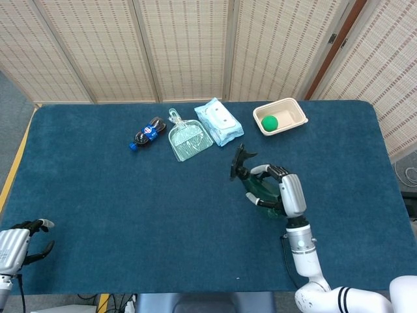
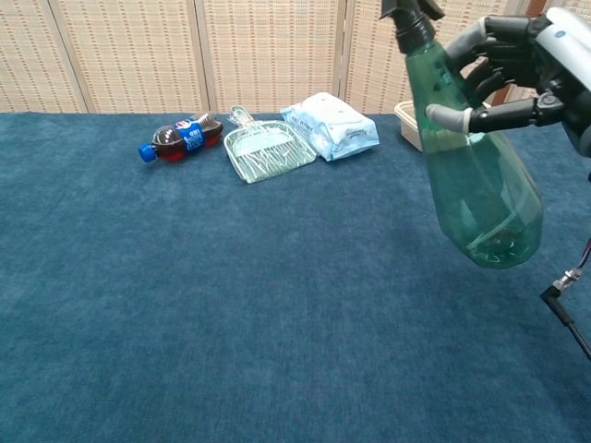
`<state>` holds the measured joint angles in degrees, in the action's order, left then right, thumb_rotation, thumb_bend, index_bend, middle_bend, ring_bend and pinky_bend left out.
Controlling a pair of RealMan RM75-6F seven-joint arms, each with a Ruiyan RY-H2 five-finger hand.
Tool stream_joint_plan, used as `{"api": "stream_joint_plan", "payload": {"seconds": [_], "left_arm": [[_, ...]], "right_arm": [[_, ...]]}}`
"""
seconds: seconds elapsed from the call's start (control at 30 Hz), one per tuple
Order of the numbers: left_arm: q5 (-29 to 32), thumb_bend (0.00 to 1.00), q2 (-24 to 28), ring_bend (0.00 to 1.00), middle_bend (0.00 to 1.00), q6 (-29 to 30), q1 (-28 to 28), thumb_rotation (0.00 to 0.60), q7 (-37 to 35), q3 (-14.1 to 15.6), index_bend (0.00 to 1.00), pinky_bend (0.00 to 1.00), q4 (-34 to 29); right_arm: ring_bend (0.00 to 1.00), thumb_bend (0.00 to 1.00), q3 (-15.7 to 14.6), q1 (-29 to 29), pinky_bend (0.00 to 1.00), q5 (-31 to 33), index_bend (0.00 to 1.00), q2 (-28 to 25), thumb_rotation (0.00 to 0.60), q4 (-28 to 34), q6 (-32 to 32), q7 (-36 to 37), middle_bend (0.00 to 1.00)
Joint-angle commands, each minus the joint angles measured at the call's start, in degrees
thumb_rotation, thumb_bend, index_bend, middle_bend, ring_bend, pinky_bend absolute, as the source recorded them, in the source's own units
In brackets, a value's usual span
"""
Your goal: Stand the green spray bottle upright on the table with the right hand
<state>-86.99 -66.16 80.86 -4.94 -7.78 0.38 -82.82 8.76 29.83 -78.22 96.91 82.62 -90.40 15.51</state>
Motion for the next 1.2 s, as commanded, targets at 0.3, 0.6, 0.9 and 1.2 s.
{"api": "stream_joint_plan", "payload": {"seconds": [0.3,0.6,0.9,1.2], "left_arm": [[0.3,0.30,-0.6,0.43,0.47,-0.4,0.0,0.600,-0.1,0.3,0.39,0.46,0.5],[0.5,0.30,-0.8,0.43,0.47,-0.5,0.2,0.600,-0.3,0.5,0.39,0.46,0.9],[0.6,0.30,-1.0,0.43,0.47,-0.9,0.1,0.600,-0.5,0.7,0.38,0.46,1.1],[0.8,0.30,-1.1,0.43,0.47,-1.2,0.1,0.600,-0.5,0.8,0.39,0.46,1.1]], "right_arm": [[0.56,0.18,3.7,-4.2,0.46,-6.2,0.53,9.6,0.600,-17.8,-7.5,20.5,0.66],[0.56,0.21,5.8,-4.4,0.47,-7.2,0.53,16.5,0.600,-31.5,-10.6,32.2,0.65],[0.55,0.23,8.0,-4.4,0.50,-5.4,0.53,23.0,0.600,-42.9,-10.7,41.3,0.64],[0.54,0.24,9.7,-4.2,0.53,-3.7,0.53,27.1,0.600,-50.4,-10.0,47.4,0.62]]}}
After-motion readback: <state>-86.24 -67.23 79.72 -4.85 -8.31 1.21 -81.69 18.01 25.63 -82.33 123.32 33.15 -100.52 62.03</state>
